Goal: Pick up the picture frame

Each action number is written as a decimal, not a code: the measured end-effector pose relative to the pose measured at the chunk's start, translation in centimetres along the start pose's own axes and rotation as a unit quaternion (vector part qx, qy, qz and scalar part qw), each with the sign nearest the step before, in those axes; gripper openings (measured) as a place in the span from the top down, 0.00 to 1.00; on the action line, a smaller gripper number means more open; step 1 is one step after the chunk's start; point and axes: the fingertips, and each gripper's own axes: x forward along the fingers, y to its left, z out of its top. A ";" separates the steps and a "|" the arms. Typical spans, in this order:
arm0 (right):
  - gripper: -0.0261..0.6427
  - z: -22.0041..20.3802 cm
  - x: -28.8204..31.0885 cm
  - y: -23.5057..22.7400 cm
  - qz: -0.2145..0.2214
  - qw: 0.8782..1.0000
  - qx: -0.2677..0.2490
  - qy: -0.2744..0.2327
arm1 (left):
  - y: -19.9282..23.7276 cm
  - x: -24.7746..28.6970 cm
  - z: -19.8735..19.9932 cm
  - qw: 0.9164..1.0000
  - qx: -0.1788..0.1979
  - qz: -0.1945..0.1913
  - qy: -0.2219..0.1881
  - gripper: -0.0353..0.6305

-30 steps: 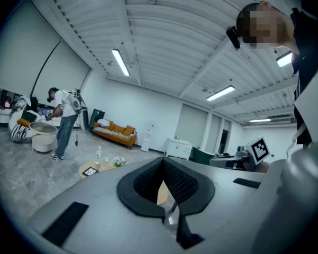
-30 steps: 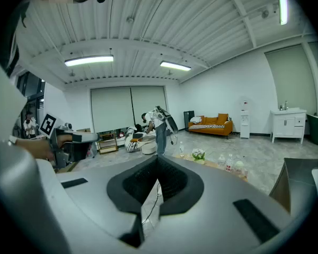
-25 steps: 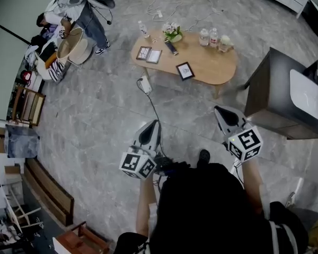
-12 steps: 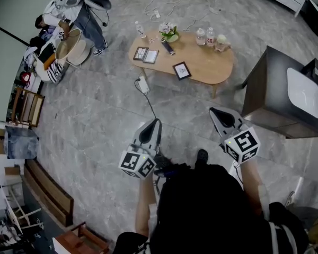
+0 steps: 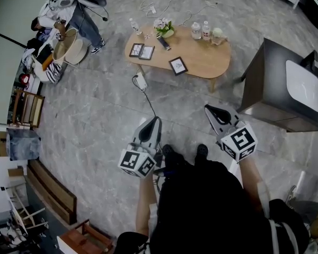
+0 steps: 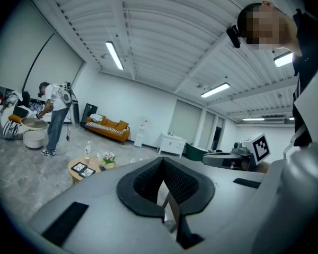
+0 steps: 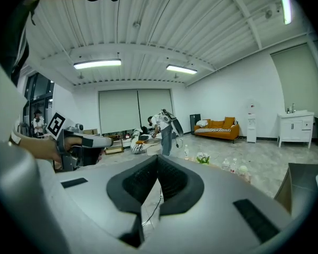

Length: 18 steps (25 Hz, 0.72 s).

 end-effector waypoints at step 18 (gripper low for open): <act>0.94 0.2 6.1 -5.6 -0.062 0.998 0.025 0.017 | 6.4 7.6 0.9 0.999 0.002 -0.040 0.013 0.93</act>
